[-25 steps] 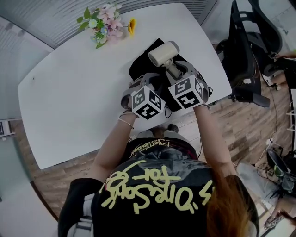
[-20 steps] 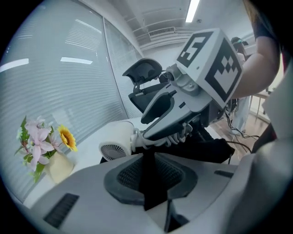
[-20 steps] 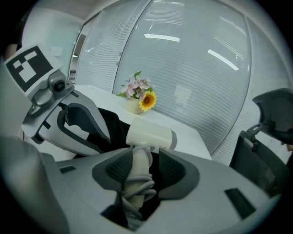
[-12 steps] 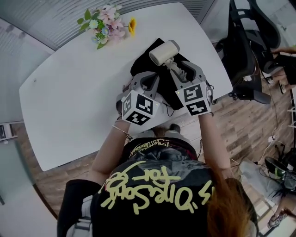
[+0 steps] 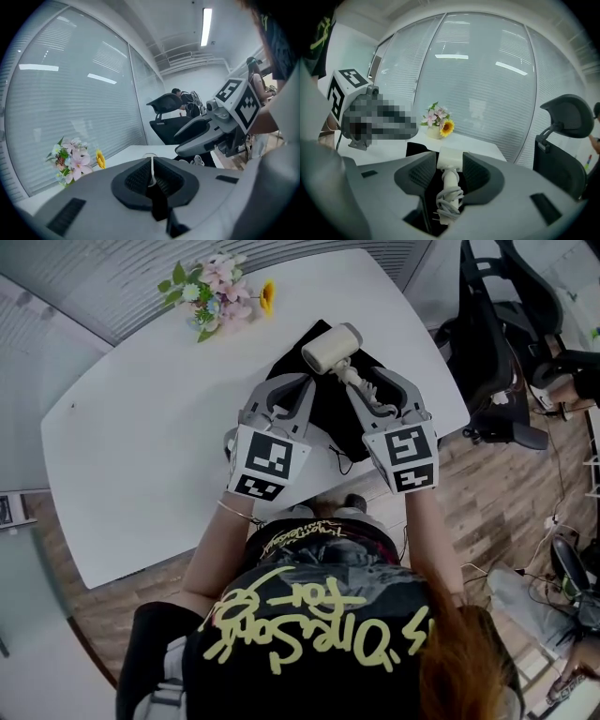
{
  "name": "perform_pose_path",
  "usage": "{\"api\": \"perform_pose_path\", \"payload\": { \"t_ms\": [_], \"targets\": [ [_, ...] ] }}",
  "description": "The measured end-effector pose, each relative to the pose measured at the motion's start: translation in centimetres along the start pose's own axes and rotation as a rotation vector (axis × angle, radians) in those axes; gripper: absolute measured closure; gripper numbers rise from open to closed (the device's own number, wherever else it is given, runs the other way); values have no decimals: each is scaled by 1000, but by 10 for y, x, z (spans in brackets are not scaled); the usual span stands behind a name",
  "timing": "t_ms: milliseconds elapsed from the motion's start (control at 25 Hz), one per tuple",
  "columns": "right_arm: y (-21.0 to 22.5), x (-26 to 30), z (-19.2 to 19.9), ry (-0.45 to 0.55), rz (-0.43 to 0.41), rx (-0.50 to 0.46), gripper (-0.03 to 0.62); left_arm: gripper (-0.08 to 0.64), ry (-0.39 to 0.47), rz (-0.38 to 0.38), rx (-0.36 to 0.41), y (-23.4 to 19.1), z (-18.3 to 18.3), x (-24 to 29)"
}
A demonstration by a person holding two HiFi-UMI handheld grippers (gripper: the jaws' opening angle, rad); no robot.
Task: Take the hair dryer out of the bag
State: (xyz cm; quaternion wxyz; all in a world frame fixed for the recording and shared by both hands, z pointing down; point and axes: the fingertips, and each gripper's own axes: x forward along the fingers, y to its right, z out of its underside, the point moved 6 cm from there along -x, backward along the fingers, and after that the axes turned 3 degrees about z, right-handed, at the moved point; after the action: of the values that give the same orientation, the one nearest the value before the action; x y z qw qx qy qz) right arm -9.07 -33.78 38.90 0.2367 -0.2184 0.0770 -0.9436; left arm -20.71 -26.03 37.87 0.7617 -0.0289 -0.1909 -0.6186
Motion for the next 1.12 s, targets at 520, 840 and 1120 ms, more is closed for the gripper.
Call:
{"api": "perform_pose_path", "payload": {
  "t_ms": [520, 840, 1120],
  "targets": [
    [13, -28, -27, 217, -151, 151, 481, 566, 141, 3, -152, 5, -26, -1],
    [34, -45, -34, 269, -213, 123, 538, 566, 211, -25, -203, 24, -51, 8],
    [46, -55, -36, 299, -262, 93, 589, 566, 241, -50, -194, 44, -68, 11]
  ]
}}
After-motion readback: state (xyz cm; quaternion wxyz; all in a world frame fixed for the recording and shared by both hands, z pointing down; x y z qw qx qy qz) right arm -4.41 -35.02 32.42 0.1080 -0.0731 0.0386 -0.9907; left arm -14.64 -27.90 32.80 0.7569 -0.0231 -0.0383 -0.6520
